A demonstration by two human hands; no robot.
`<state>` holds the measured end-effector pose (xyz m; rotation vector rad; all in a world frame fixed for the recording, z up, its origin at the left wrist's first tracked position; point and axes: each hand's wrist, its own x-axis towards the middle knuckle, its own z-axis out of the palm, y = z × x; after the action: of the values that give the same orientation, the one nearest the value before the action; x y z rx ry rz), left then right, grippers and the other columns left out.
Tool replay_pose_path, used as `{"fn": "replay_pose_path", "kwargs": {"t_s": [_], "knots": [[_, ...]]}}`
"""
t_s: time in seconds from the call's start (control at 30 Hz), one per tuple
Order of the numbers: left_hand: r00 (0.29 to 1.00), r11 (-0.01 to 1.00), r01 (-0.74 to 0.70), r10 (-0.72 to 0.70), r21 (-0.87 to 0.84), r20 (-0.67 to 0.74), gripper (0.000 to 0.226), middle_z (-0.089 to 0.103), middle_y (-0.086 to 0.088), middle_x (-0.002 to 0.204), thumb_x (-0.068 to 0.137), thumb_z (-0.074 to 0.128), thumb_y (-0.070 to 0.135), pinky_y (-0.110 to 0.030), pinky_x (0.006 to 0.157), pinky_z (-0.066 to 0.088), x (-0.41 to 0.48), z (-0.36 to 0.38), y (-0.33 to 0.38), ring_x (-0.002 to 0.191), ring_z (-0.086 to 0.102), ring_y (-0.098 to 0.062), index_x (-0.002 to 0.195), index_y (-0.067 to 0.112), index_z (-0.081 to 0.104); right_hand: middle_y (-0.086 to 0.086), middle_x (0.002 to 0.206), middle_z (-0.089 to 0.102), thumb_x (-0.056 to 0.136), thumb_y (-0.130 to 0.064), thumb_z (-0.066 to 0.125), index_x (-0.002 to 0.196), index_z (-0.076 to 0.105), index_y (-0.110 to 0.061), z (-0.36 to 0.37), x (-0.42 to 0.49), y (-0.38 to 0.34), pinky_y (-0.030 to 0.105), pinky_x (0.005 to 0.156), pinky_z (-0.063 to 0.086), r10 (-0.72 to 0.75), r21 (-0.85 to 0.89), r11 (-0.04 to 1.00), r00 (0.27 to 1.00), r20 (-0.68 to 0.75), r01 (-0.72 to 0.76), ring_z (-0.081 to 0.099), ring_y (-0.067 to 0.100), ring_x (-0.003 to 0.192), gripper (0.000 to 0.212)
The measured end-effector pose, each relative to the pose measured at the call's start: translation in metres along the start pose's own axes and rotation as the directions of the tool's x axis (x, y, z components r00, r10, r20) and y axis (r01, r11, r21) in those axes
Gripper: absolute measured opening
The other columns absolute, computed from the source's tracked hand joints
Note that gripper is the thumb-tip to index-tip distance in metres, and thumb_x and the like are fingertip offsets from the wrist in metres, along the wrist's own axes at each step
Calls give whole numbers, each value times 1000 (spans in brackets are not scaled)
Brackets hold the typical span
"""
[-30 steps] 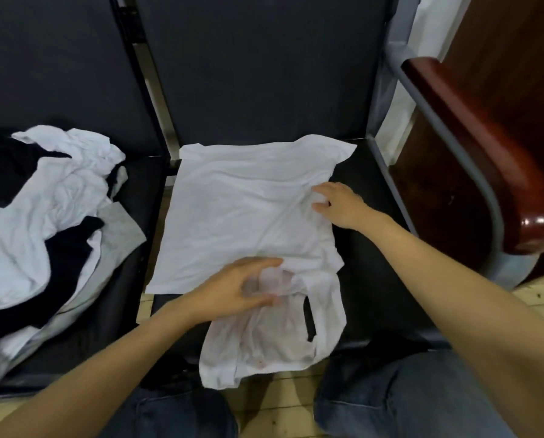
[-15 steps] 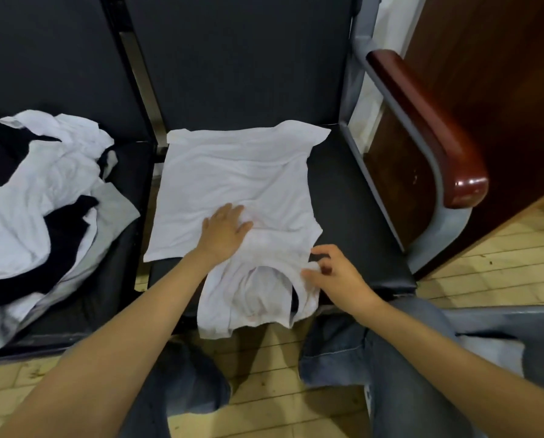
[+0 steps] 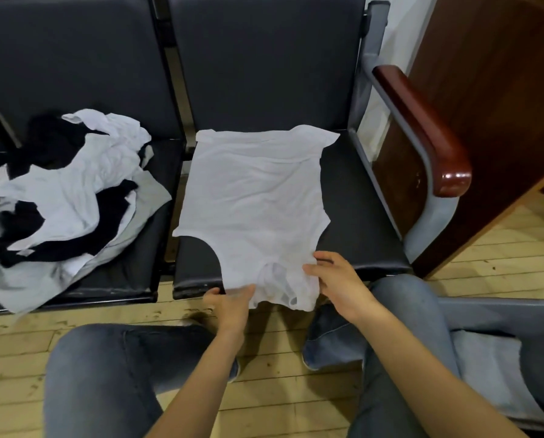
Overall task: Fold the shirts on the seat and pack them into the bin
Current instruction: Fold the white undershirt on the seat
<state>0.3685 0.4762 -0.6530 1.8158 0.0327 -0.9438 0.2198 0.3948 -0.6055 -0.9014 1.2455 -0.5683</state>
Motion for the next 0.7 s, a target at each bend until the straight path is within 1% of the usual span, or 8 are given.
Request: {"fn": "replay_pose_path", "kwargs": {"t_s": [0.07, 0.13, 0.23, 0.3, 0.43, 0.53, 0.63, 0.7], "knots": [[998, 1000, 24, -24, -1, 50, 70, 42, -9, 119, 82, 72, 11, -29, 86, 37, 8, -3, -6, 105, 47, -24, 134, 4, 26, 4, 106, 58, 89, -6, 62, 118, 46, -13, -1, 0, -4, 32, 80, 52, -41, -69, 997, 999, -7, 40, 60, 21, 98, 35], [994, 995, 2, -13, 103, 106, 57, 53, -8, 124, 84, 70, 16, -32, 86, 41, 13, -9, -11, 110, 52, -27, 132, 4, 41, 2, 100, 56, 89, -7, 63, 113, 43, -13, -1, 2, 0, 27, 73, 49, -43, -146, 989, 997, -57, 34, 57, 17, 90, 33], [980, 930, -115, 50, 349, 191, 17, 66, -5, 107, 85, 67, 27, -37, 88, 50, 7, -25, -13, 96, 59, -22, 98, 17, 62, 10, 109, 59, 85, -14, 71, 115, 48, -3, -1, 0, 15, 37, 80, 54, 99, -195, 975, 993, -66, -110, 60, 25, 98, 39], [964, 855, -233, 139, 463, 228, 12, 67, 0, 91, 84, 68, 34, -40, 86, 53, 1, -38, -11, 87, 61, -19, 81, 24, 62, 12, 115, 63, 84, -15, 71, 119, 53, 1, -3, -2, 26, 39, 81, 54, 176, -243, 954, 984, -13, -174, 62, 28, 102, 43], [908, 796, -387, 240, 466, 344, 12, 63, 1, 90, 87, 65, 24, -21, 60, 46, -17, -62, 11, 81, 59, -10, 95, 17, 59, 1, 114, 63, 90, -18, 63, 116, 60, -9, -8, -23, 26, 21, 72, 47, 130, -510, 859, 983, 133, -44, 59, 16, 99, 27], [892, 874, -395, 290, 284, 348, 27, 61, 4, 93, 87, 67, 14, -18, 61, 43, -31, -83, 22, 83, 58, -7, 108, 17, 50, 3, 113, 67, 91, -14, 61, 114, 63, -12, -15, -42, 19, 20, 78, 51, 3, -377, 923, 975, 222, 83, 63, 14, 100, 23], [892, 903, -384, 308, 194, 332, 26, 63, 1, 90, 86, 66, 7, -20, 66, 45, -40, -98, 22, 84, 60, -10, 104, 16, 51, 5, 112, 70, 90, -12, 62, 114, 64, -11, -21, -60, 21, 30, 90, 53, 9, -129, 991, 968, 250, 24, 65, 19, 104, 24], [898, 918, -365, 303, 156, 319, 21, 64, -1, 86, 86, 65, 3, -27, 70, 50, -43, -104, 17, 84, 62, -17, 97, 16, 53, 3, 113, 69, 89, -14, 64, 116, 62, -14, -22, -70, 26, 34, 95, 51, 58, -132, 991, 962, 265, -24, 65, 18, 104, 28]]}}
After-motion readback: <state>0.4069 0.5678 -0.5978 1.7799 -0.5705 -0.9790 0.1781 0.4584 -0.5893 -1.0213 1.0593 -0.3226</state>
